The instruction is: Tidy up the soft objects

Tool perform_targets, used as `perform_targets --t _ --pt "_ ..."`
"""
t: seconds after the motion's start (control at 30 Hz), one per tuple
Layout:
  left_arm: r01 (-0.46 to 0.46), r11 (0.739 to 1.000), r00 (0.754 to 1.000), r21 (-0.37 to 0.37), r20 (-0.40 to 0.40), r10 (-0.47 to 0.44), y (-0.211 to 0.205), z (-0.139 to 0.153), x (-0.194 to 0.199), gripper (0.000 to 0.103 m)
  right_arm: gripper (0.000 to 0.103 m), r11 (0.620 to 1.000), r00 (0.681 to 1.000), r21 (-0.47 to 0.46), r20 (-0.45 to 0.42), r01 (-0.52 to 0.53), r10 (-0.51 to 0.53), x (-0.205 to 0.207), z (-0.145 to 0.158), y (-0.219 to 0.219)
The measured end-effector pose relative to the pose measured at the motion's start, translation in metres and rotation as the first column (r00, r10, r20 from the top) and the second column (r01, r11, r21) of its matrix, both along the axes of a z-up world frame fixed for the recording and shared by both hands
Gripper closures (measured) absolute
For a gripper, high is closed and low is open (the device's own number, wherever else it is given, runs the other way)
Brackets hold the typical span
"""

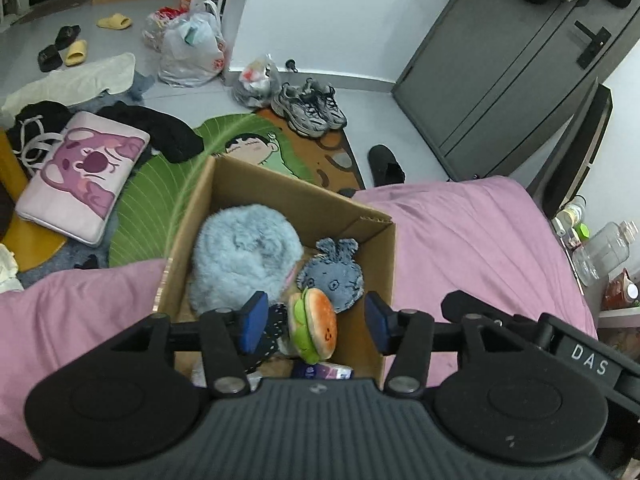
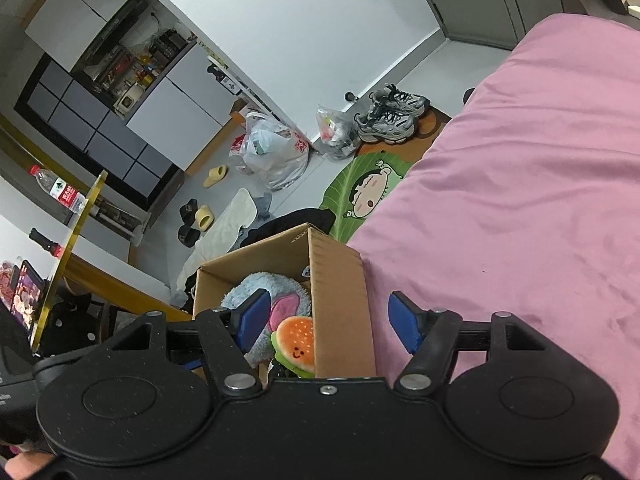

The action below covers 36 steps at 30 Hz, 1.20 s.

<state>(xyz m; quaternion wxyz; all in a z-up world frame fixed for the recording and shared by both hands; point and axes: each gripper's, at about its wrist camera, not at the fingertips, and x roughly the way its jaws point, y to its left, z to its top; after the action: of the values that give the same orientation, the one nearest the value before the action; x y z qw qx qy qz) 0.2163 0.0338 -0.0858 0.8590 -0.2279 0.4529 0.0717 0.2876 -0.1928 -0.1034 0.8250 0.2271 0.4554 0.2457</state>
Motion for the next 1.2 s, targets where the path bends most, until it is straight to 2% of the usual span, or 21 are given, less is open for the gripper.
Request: perform_targets --t 0.17,0.33,0.43,0.5,0.63,0.7,0.83,1.2 --pt "-0.015 0.999 1.0 0.031 -0.002 0.015 0.002 0.018 -0.011 0.049 0.038 1.0 1.0 -0.015 -0.011 0.003 -0.003 -0.008 0.003 -0.005" --pt "-0.009 0.996 1.0 0.085 -0.015 0.01 0.003 0.035 -0.027 0.031 0.036 0.999 1.0 -0.039 -0.022 0.004 -0.004 -0.018 0.012 -0.01" --pt "0.005 0.995 1.0 0.099 -0.008 -0.005 0.003 0.044 -0.037 0.026 0.032 0.998 1.0 -0.057 -0.004 0.006 -0.006 -0.025 0.023 -0.011" --pt "0.01 0.995 1.0 0.099 -0.003 -0.01 0.004 0.049 -0.044 0.023 0.025 0.997 1.0 -0.072 0.015 0.01 -0.009 -0.032 0.032 -0.011" --pt "0.024 0.994 1.0 0.103 0.014 -0.026 0.003 0.06 -0.056 0.019 0.02 0.993 0.998 -0.113 0.051 -0.019 0.025 -0.048 0.051 -0.008" --pt "0.021 0.992 1.0 0.127 0.02 -0.024 0.002 0.065 -0.063 0.016 0.01 0.991 0.997 -0.129 0.066 -0.028 0.036 -0.055 0.059 -0.007" --pt "0.034 0.991 0.999 0.128 0.027 -0.038 0.005 0.074 -0.076 0.009 0.001 0.987 0.995 -0.161 0.094 -0.028 0.043 -0.068 0.076 -0.006" --pt "0.085 0.985 0.994 0.149 0.053 -0.094 0.005 0.099 -0.11 0.004 0.0 0.978 0.992 -0.209 0.125 0.001 0.025 -0.1 0.102 -0.002"
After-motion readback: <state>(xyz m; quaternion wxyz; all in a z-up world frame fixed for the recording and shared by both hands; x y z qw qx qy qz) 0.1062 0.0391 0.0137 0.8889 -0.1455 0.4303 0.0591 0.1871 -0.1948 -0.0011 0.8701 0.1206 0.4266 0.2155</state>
